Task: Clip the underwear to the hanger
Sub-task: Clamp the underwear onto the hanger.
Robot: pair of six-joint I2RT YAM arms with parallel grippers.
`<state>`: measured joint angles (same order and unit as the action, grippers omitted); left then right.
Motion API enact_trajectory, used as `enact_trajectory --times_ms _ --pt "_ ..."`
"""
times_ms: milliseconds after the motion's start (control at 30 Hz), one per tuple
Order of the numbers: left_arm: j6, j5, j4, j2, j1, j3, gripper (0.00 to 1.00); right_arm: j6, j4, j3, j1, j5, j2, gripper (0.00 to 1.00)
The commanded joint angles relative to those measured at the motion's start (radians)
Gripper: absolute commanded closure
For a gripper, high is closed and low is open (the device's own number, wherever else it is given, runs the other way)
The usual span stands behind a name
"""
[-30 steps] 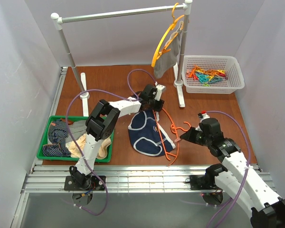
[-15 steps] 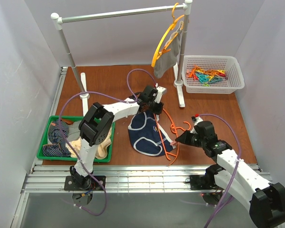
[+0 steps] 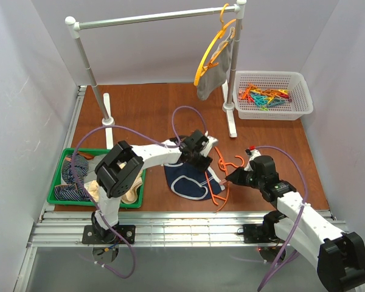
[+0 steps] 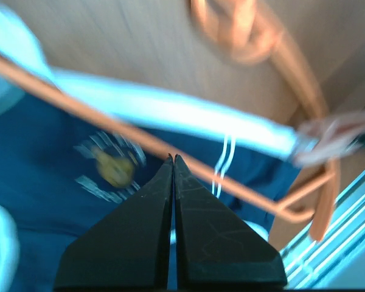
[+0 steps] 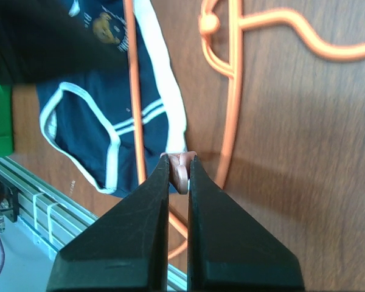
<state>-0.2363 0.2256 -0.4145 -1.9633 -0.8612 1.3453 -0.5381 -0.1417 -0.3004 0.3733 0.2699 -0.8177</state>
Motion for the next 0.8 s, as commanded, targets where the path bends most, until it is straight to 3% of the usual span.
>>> enact_trajectory --times_ms 0,533,767 --pt "-0.038 0.008 -0.079 0.082 -0.036 -0.069 1.00 0.021 0.048 0.032 -0.005 0.025 0.012 0.99" --pt "-0.141 0.066 -0.064 0.124 -0.101 -0.100 1.00 -0.069 0.133 0.104 -0.007 0.103 0.046 0.99" --pt "-0.165 -0.011 -0.070 0.185 -0.122 -0.121 0.98 -0.074 0.133 0.104 -0.005 0.106 0.048 0.99"
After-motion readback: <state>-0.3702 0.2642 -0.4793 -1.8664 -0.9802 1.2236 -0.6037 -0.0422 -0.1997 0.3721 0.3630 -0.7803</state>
